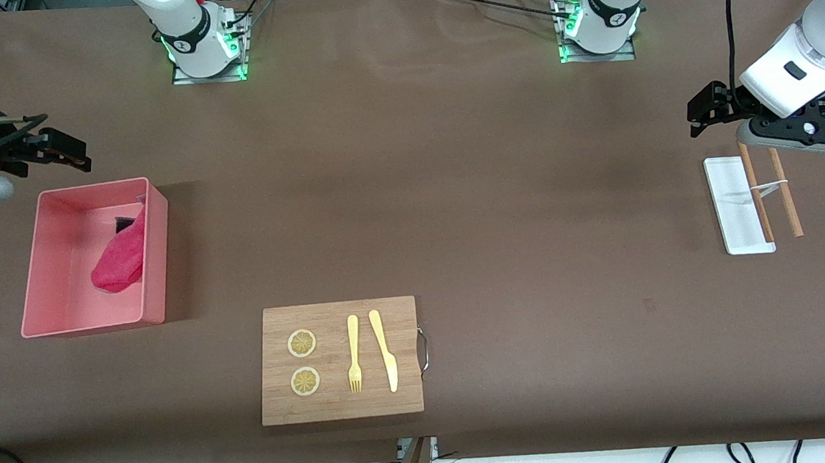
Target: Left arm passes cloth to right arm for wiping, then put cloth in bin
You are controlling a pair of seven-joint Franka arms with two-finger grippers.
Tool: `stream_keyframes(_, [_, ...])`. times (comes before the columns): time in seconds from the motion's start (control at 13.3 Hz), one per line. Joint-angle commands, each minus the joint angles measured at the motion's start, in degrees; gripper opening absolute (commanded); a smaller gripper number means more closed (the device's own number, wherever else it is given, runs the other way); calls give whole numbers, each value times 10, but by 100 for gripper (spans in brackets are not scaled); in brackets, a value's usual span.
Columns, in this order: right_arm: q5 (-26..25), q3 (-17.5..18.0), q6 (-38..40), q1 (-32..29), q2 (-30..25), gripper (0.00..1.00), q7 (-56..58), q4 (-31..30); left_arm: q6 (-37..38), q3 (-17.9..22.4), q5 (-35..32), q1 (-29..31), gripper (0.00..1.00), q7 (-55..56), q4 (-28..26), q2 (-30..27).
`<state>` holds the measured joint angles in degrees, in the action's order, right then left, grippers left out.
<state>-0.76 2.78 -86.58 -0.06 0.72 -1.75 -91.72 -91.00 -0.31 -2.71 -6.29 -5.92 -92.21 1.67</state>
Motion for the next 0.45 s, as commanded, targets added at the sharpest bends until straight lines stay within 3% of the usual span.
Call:
stream_keyframes(0.0, [5, 2, 10, -5, -21, 100, 0, -7, -1, 3, -4, -5, 100, -1, 7, 3])
stream_keyframes(0.38, [5, -1, 10, -5, -41, 100, 9, -26, -1, 3, -4, -5, 100, -1, 7, 3])
